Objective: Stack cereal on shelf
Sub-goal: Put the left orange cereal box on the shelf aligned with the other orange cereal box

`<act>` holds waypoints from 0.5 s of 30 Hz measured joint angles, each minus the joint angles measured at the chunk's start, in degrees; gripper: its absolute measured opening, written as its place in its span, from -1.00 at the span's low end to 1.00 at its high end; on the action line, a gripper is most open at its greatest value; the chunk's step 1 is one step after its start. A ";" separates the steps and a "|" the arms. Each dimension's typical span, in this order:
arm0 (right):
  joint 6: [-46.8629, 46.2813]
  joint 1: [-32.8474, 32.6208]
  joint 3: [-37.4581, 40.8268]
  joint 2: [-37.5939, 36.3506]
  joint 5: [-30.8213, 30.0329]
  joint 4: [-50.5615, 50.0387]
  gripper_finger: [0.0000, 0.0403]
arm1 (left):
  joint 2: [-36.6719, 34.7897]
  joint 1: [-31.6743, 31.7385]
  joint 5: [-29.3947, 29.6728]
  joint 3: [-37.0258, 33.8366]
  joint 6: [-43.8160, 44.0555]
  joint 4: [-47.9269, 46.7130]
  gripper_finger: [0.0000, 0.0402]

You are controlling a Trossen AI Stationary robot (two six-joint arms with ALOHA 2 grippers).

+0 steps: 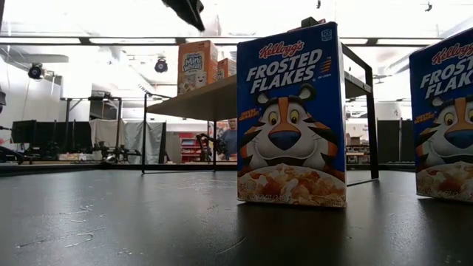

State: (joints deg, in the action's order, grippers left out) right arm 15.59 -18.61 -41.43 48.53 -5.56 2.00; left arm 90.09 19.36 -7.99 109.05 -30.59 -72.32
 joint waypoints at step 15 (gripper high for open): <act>0.02 0.00 0.00 0.00 -0.02 -0.06 -0.86 | -9.24 -17.61 33.96 -33.89 10.16 24.93 -0.37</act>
State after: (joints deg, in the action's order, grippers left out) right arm 15.62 -18.61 -41.43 48.53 -5.58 1.93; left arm 80.85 1.75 25.97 75.16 -20.43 -47.39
